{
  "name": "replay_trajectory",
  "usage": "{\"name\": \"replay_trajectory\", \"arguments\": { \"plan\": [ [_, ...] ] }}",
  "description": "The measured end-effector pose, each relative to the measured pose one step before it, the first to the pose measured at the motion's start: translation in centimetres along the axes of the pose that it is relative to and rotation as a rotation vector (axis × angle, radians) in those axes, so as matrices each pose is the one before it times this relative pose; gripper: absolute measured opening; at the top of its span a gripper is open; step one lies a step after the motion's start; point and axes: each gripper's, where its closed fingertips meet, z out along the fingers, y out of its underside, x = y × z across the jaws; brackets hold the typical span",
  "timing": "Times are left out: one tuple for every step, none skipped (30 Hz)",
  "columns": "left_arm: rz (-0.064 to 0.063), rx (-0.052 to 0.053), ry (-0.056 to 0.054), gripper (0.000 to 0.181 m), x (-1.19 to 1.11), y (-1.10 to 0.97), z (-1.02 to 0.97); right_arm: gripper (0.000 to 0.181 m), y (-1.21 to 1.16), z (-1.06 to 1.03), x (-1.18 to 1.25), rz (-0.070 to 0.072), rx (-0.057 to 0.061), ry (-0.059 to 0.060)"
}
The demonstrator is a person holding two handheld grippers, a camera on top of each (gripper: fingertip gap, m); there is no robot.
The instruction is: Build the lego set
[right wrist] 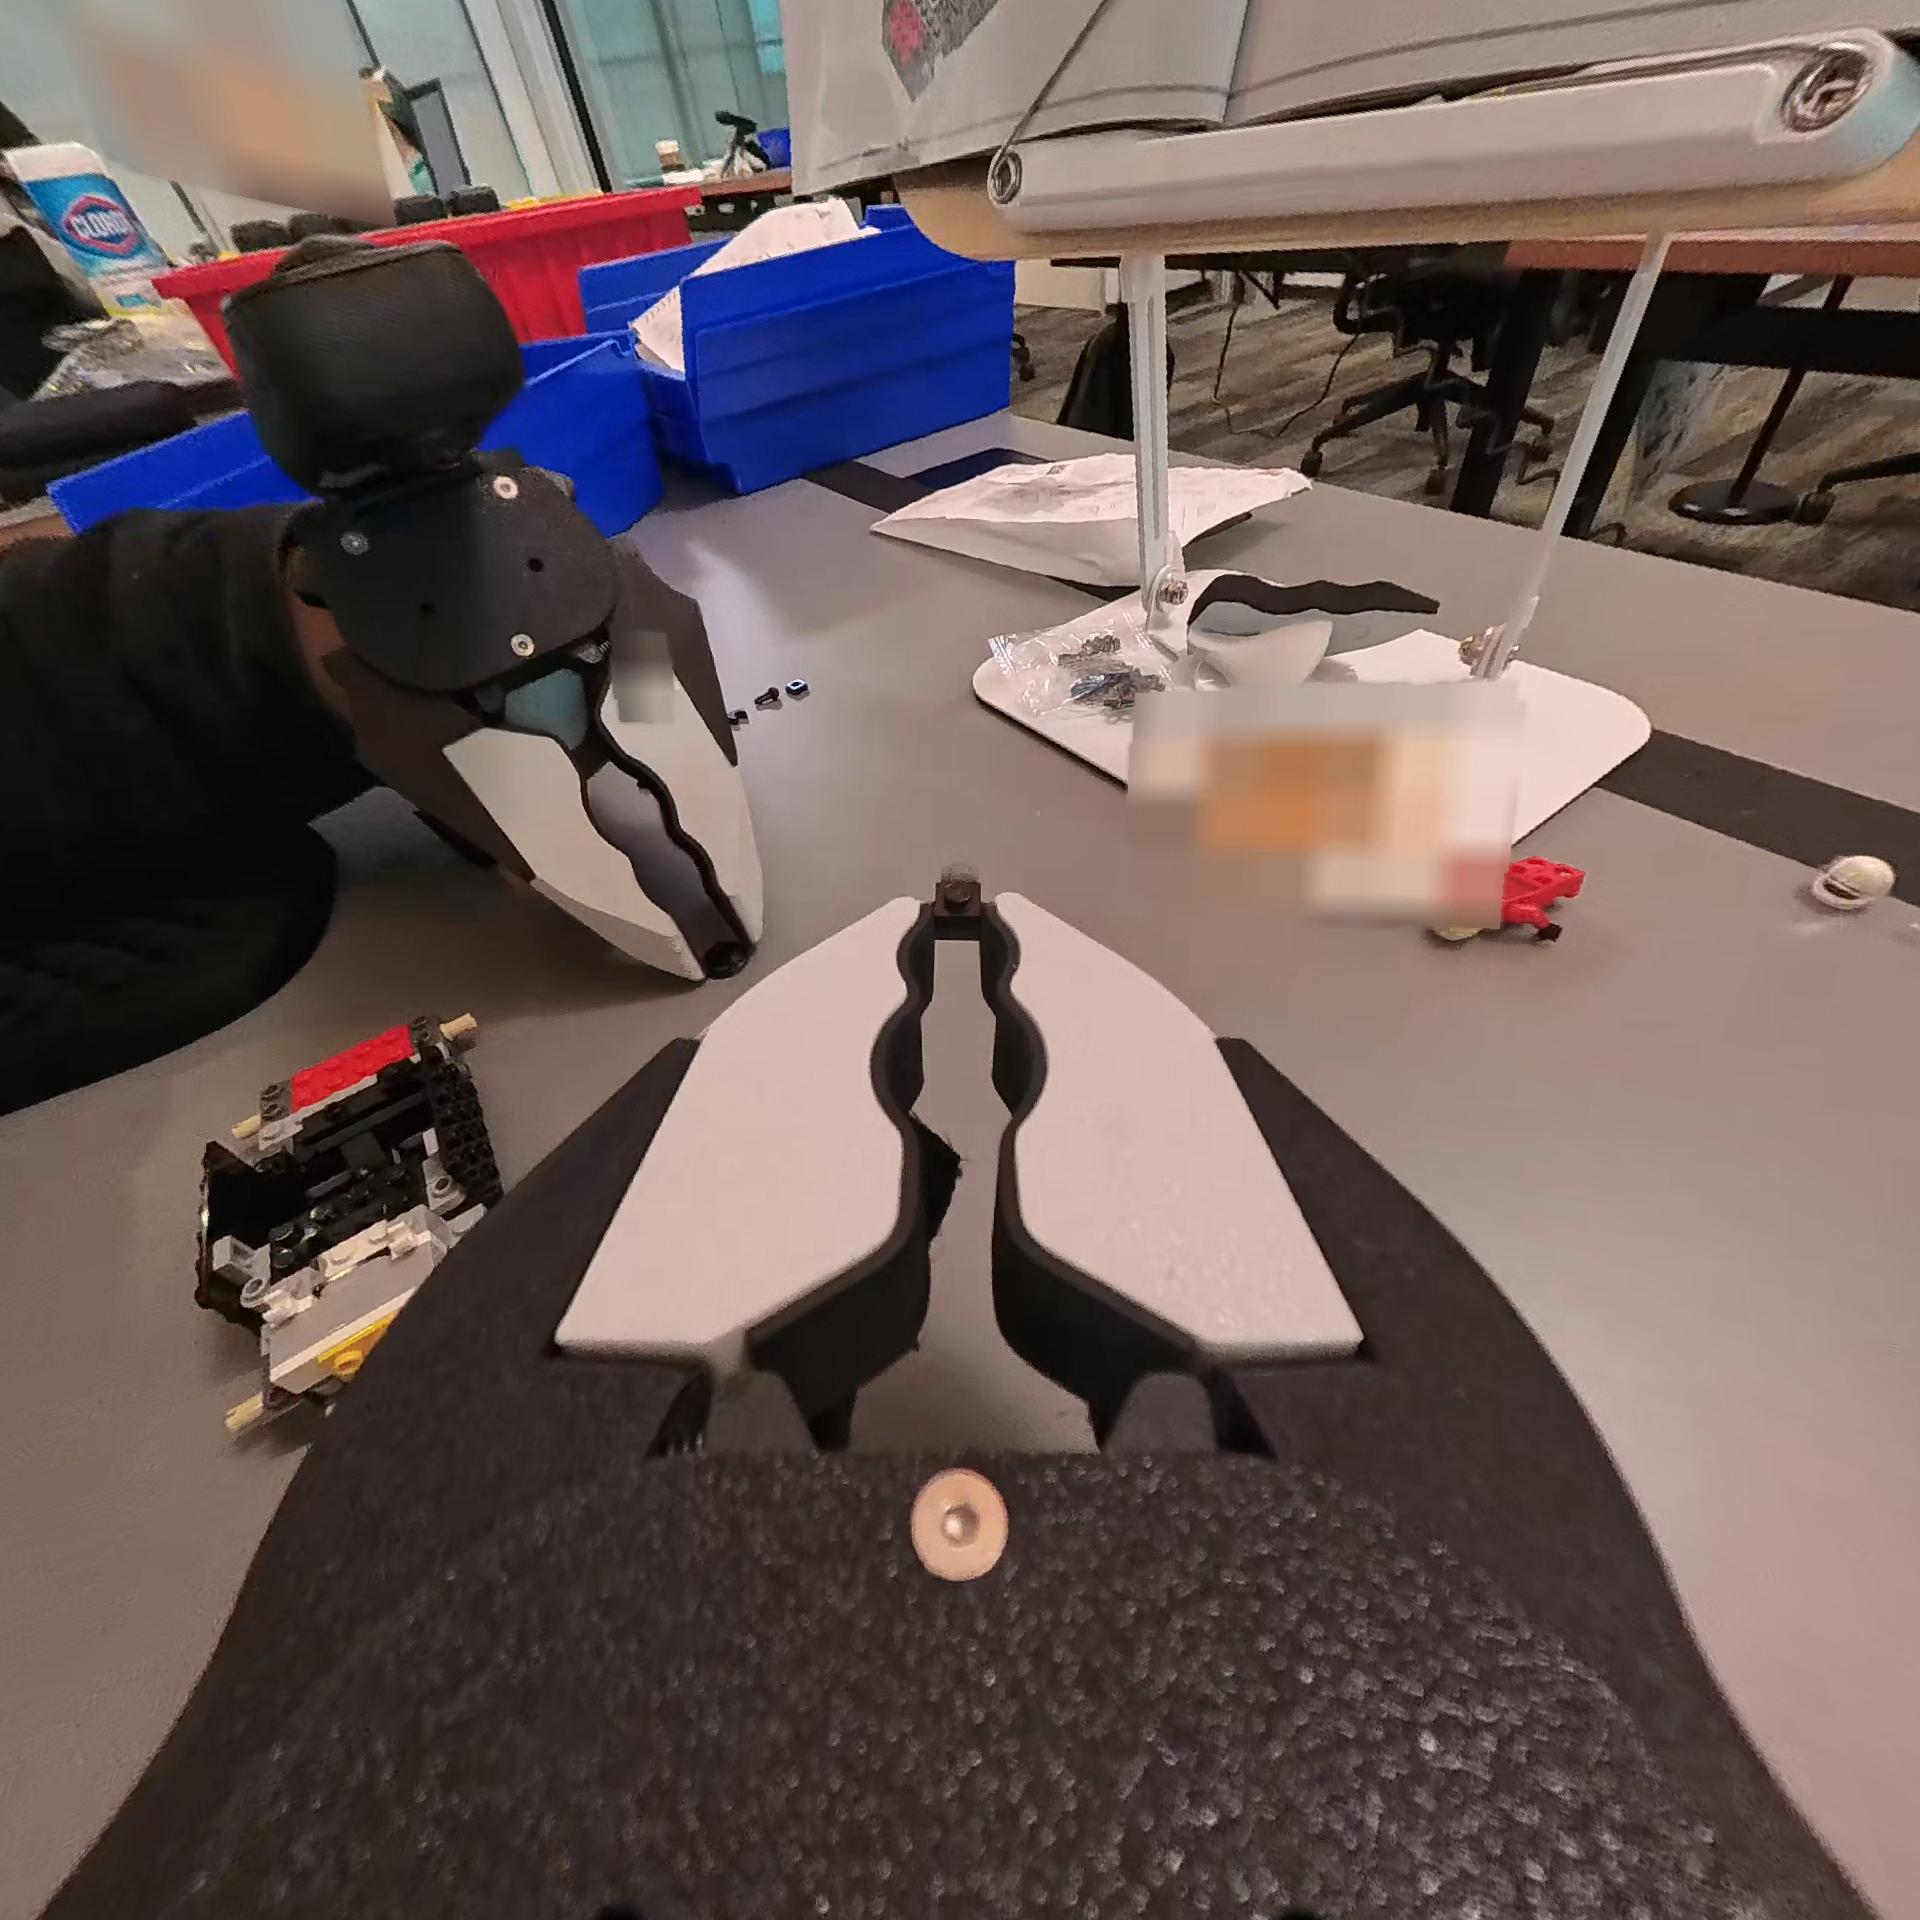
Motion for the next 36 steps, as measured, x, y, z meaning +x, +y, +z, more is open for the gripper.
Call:
{"name": "replay_trajectory", "arguments": {
  "plan": [
    [0.0137, 0.0135, -0.0151, 0.014, -0.007, -0.142, 0.054, 0.008, -0.008, 0.023, -0.128, 0.0014, -0.0006, -0.0083],
    [0.0079, 0.0280, -0.0008, 0.011, 0.250, -0.327, -0.022, 0.008, 0.041, 0.028, -0.334, -0.0027, -0.0041, -0.0204],
    [0.0025, 0.0424, -0.0028, 0.011, 0.226, -0.594, -0.127, 0.008, 0.080, 0.067, -0.643, -0.0098, -0.0085, -0.0360],
    [0.0065, 0.0470, -0.0133, 0.011, 0.079, -0.773, -0.225, 0.008, 0.029, 0.096, -0.748, -0.0177, -0.0047, -0.0363],
    [0.0140, 0.0443, -0.0247, 0.011, -0.062, -0.853, -0.293, 0.008, -0.013, 0.126, -0.994, -0.0230, -0.0023, -0.0485],
    [0.0167, 0.0348, -0.0244, 0.011, -0.073, -0.826, -0.297, 0.008, 0.047, 0.176, -1.087, -0.0188, -0.0075, -0.0536],
    [0.0199, 0.0312, -0.0207, 0.010, -0.009, -0.824, -0.273, 0.008, 0.082, 0.219, -0.664, -0.0139, -0.0099, -0.0246],
    [0.0256, 0.0291, -0.0186, 0.010, 0.080, -0.764, -0.221, 0.008, 0.154, 0.206, -0.346, -0.0151, -0.0117, -0.0067],
    [0.0280, 0.0200, -0.0193, 0.010, 0.108, -0.617, -0.139, 0.008, 0.227, 0.169, -0.186, -0.0118, -0.0153, -0.0020],
    [0.0321, 0.0153, -0.0261, 0.010, 0.050, -0.531, -0.102, 0.008, 0.202, 0.134, -0.109, -0.0023, -0.0125, -0.0017],
    [0.0384, 0.0154, -0.0260, 0.011, 0.078, -0.541, -0.087, 0.008, 0.124, 0.096, -0.217, 0.0091, -0.0075, -0.0141],
    [0.0385, 0.0119, -0.0217, 0.011, 0.132, -0.513, -0.072, 0.008, 0.061, 0.075, -0.304, 0.0159, -0.0039, -0.0219],
    [0.0340, 0.0090, -0.0164, 0.011, 0.164, -0.463, -0.028, 0.008, -0.044, 0.040, -0.187, 0.0115, 0.0024, -0.0119],
    [0.0280, 0.0050, -0.0079, 0.011, 0.225, -0.349, 0.017, 0.008, -0.057, 0.029, -0.109, -0.0004, 0.0013, -0.0034],
    [0.0206, -0.0058, 0.0013, 0.010, 0.273, -0.082, 0.101, 0.008, 0.111, 0.029, -0.070, -0.0085, -0.0115, 0.0008],
    [0.0110, -0.0182, 0.0101, 0.011, 0.290, 0.246, 0.199, 0.008, 0.337, 0.069, 0.065, -0.0086, -0.0266, 0.0080],
    [0.0009, -0.0249, 0.0158, 0.011, 0.285, 0.503, 0.269, 0.008, 0.577, 0.099, 0.149, -0.0097, -0.0408, 0.0123],
    [-0.0060, -0.0220, 0.0154, 0.010, 0.240, 0.553, 0.285, 0.008, 0.793, 0.123, 0.093, -0.0203, -0.0540, 0.0090],
    [-0.0107, -0.0156, 0.0162, 0.010, 0.205, 0.474, 0.249, 0.008, 0.985, 0.132, 0.109, -0.0316, -0.0655, 0.0129],
    [-0.0144, -0.0119, 0.0155, 0.010, 0.170, 0.364, 0.204, 0.008, 1.041, 0.177, 0.070, -0.0420, -0.0689, 0.0144],
    [-0.0116, -0.0057, 0.0095, 0.010, 0.077, 0.223, 0.128, 0.008, 1.009, 0.238, -0.133, -0.0433, -0.0653, 0.0030],
    [-0.0086, -0.0061, 0.0081, 0.010, 0.062, 0.190, 0.100, 0.008, 0.676, 0.234, -0.261, -0.0352, -0.0449, -0.0040],
    [-0.0072, -0.0091, 0.0066, 0.010, 0.052, 0.202, 0.079, 0.008, 0.232, 0.141, -0.269, -0.0225, -0.0174, -0.0067],
    [-0.0025, -0.0048, 0.0017, 0.010, 0.024, 0.104, 0.071, 0.008, 0.050, 0.075, -0.376, -0.0097, -0.0079, -0.0215],
    [-0.0010, -0.0008, 0.0037, 0.010, 0.068, 0.039, 0.066, 0.008, 0.114, 0.068, -0.275, -0.0030, -0.0119, -0.0213],
    [-0.0053, -0.0013, 0.0090, 0.010, 0.142, 0.030, 0.092, 0.008, 0.254, 0.074, 0.013, -0.0025, -0.0170, -0.0037],
    [-0.0080, -0.0035, 0.0106, 0.010, 0.148, 0.074, 0.122, 0.008, 0.277, 0.068, 0.183, -0.0079, -0.0168, 0.0099],
    [-0.0065, -0.0072, 0.0078, 0.010, 0.114, 0.146, 0.155, 0.008, 0.260, 0.078, 0.050, -0.0060, -0.0163, 0.0022],
    [-0.0020, -0.0083, 0.0024, 0.010, 0.056, 0.180, 0.164, 0.008, 0.190, 0.113, 0.037, 0.0020, -0.0140, 0.0026],
    [0.0010, -0.0055, 0.0020, 0.010, 0.057, 0.135, 0.119, 0.008, 0.171, 0.142, 0.109, 0.0023, -0.0136, 0.0076],
    [-0.0007, -0.0008, 0.0041, 0.010, 0.078, 0.068, 0.077, 0.008, 0.158, 0.137, 0.158, 0.0003, -0.0139, 0.0117],
    [-0.0035, 0.0018, 0.0048, 0.010, 0.061, 0.023, 0.050, 0.008, 0.026, 0.071, 0.223, 0.0019, -0.0067, 0.0162],
    [-0.0044, 0.0016, 0.0030, 0.010, 0.012, 0.044, 0.029, 0.008, 0.054, 0.073, 0.217, 0.0028, -0.0091, 0.0152],
    [-0.0029, 0.0015, -0.0003, 0.010, -0.040, 0.034, 0.009, 0.012, 0.046, 0.068, 0.157, 0.0007, -0.0053, 0.0121],
    [-0.0017, 0.0027, -0.0027, 0.010, -0.071, 0.031, 0.001, 0.014, -0.046, 0.039, 0.096, 0.0050, 0.0019, 0.0084],
    [-0.0018, 0.0031, -0.0025, 0.010, -0.067, 0.004, -0.004, 0.015, -0.017, 0.010, 0.030, 0.0053, 0.0003, 0.0015]
  ]
}}
